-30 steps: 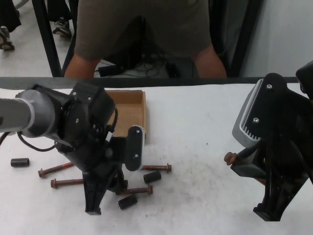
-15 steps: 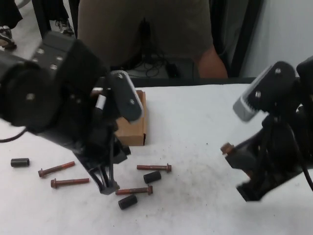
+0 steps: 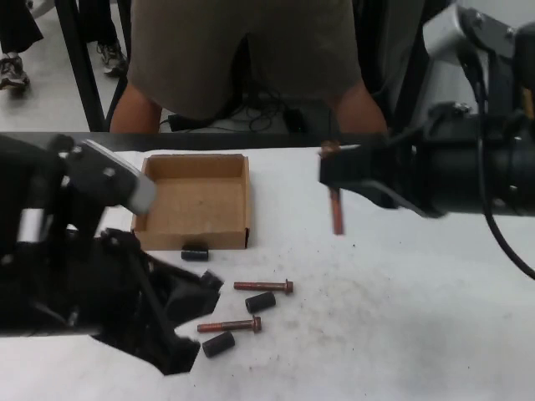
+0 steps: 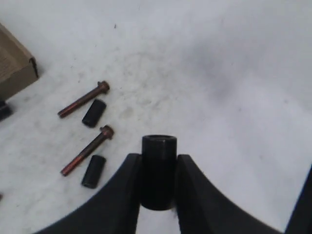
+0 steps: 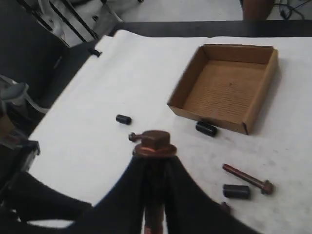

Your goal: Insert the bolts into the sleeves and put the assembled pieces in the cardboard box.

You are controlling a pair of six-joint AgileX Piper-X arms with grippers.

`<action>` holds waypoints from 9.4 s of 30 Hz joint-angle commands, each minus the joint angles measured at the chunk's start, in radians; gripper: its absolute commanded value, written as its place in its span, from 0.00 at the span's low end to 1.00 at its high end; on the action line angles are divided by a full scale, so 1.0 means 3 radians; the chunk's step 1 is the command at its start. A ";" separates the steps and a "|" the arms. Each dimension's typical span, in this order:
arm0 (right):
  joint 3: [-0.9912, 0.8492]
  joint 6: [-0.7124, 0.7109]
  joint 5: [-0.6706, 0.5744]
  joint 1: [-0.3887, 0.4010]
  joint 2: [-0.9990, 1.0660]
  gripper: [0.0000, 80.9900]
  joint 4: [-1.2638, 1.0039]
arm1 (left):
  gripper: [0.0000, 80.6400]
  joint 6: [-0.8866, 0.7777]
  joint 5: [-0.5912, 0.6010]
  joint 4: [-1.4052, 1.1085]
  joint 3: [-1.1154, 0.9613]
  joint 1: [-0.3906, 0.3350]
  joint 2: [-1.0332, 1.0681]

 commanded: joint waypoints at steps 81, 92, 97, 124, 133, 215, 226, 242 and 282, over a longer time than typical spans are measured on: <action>-0.0001 0.0521 -0.0375 0.0647 0.0334 0.00 -0.0993 | 0.01 -0.0723 -0.0275 -0.1215 0.0143 0.0000 -0.0234; -0.0001 0.0102 -0.0338 0.0640 0.0334 0.57 -0.0793 | 0.01 -0.0584 -0.0275 -0.1462 0.0143 0.0000 -0.0234; -0.0001 -0.0033 -0.0213 0.0640 0.0334 0.59 -0.0782 | 0.01 -0.0584 -0.0275 -0.1462 0.0143 -0.0006 -0.0234; -0.0013 -0.0535 -0.0082 0.0328 -0.0110 0.59 -0.0052 | 0.01 0.0000 -0.0448 -0.1562 0.0123 0.0482 0.0060; -0.0013 -0.1039 -0.0086 -0.0019 -0.0255 0.18 0.0763 | 0.01 0.0203 -0.0125 -0.1562 -0.0379 0.0891 0.1260; 0.0002 -0.1444 -0.0087 -0.0163 -0.0257 0.00 0.0940 | 0.01 -0.0412 -0.0038 0.0613 0.0164 0.0904 -0.0975; 0.0009 -0.0640 -0.0087 -0.0163 -0.0235 0.00 0.0935 | 0.01 -0.0648 -0.0038 0.0791 0.0275 0.0904 -0.1446; -0.0033 0.1251 -0.0020 0.0255 0.0776 0.31 0.0046 | 0.01 -0.0648 0.0025 0.0783 0.0275 0.0904 -0.1446; -0.0912 -0.6056 0.0679 0.0168 0.2558 0.31 0.0462 | 0.01 -0.0173 0.0024 0.0783 0.0275 0.0904 -0.1446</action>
